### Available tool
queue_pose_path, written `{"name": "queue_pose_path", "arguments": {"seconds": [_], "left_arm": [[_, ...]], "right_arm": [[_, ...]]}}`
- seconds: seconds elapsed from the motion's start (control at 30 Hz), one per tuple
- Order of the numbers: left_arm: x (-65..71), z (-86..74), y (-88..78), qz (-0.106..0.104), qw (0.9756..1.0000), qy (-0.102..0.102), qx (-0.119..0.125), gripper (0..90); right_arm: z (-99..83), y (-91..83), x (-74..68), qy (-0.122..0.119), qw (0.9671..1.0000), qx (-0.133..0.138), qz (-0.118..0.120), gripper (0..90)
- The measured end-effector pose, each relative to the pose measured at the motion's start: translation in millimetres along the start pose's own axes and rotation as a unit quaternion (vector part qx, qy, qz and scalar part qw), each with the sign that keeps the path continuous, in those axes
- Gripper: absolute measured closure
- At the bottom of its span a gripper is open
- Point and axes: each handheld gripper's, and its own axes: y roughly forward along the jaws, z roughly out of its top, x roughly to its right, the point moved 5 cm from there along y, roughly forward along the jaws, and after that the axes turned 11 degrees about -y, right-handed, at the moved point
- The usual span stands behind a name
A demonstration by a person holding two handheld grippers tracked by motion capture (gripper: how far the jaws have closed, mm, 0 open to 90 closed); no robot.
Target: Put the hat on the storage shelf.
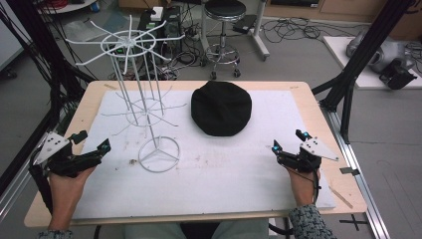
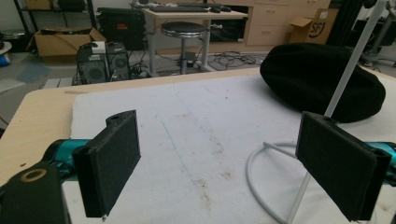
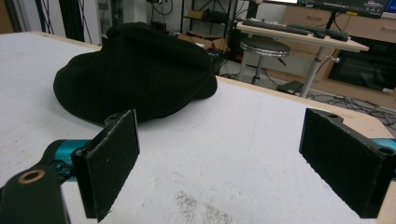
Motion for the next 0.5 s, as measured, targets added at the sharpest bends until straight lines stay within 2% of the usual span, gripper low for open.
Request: {"name": "queue_pose_path", "arguments": {"seconds": [0.5], "left_arm": [[2.5, 1.7, 1.3, -0.005, 1.0, 0.003, 0.001, 14.1]], "right_arm": [[2.4, -1.9, -2.2, -0.001, 1.0, 0.002, 0.003, 11.3]]}}
